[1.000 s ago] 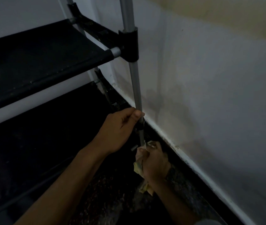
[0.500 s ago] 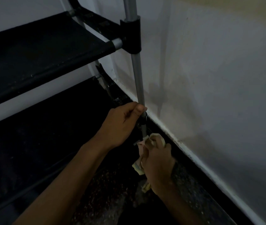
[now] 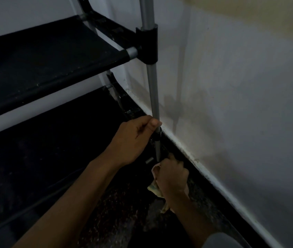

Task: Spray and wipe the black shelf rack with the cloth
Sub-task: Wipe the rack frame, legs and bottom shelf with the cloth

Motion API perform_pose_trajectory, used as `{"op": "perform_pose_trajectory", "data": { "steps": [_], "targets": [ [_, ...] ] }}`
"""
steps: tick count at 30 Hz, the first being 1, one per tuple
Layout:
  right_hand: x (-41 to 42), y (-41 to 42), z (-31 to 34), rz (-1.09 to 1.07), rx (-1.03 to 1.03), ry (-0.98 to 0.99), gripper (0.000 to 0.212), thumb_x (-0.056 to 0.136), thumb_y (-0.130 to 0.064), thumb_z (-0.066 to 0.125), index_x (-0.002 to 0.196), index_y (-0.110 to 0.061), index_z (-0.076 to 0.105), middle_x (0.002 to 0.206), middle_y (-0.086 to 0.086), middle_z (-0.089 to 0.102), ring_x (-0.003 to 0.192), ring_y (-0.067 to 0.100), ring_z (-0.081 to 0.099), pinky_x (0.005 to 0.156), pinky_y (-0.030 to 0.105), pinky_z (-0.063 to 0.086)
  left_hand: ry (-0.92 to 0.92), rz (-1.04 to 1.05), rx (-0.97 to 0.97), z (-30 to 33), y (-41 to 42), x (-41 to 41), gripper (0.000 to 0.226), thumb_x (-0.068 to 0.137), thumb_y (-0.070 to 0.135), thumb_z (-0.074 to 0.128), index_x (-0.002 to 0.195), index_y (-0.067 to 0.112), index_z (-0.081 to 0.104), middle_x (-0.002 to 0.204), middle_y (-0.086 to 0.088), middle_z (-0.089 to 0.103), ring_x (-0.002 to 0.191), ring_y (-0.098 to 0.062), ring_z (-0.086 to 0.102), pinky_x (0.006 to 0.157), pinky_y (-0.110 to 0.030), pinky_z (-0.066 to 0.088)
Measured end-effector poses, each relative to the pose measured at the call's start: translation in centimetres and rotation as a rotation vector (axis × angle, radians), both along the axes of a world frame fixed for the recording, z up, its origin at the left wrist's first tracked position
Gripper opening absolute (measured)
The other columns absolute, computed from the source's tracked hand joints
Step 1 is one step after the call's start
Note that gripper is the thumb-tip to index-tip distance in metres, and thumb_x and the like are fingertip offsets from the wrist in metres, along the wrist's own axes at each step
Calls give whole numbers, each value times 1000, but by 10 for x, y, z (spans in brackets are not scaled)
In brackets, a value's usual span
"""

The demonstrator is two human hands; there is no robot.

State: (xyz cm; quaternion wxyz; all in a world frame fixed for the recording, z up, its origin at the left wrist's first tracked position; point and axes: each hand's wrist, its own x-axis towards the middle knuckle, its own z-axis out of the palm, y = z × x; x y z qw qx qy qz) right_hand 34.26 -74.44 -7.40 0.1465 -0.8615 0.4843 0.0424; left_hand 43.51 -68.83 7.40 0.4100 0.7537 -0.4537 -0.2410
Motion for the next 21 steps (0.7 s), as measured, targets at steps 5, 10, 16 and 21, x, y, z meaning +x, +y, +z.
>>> {"op": "perform_pose_trajectory", "data": {
  "steps": [5,10,16,21],
  "targets": [
    [-11,11,-14,-72,-84,-168,32,60,-34,85,86,-18,75,97,6,66,68,34,62,41,33,45,-8,-9,-9,-1,1,0,31,83,57,35,90,41,60,104,-7,70,92,-10,63,81,-14,48],
    [-11,12,-7,-75,-73,-130,25,64,-33,86,76,-15,73,110,7,61,75,35,61,46,33,43,-5,-1,-17,-4,-1,2,28,86,57,36,86,42,60,104,-8,70,95,-11,63,82,-15,48],
    [-38,18,15,250,275,322,39,102,-31,44,140,-24,45,162,7,-3,136,37,29,101,38,39,-14,5,-16,-4,0,2,35,84,54,36,96,36,64,104,-15,69,94,-16,63,80,-13,47],
    [-50,17,19,6,200,-62,19,93,-34,56,109,-33,66,139,-9,43,111,26,53,85,32,49,-14,7,-5,-3,0,1,41,84,54,36,100,32,65,104,-14,69,90,-12,63,80,-14,47]
  ]
}}
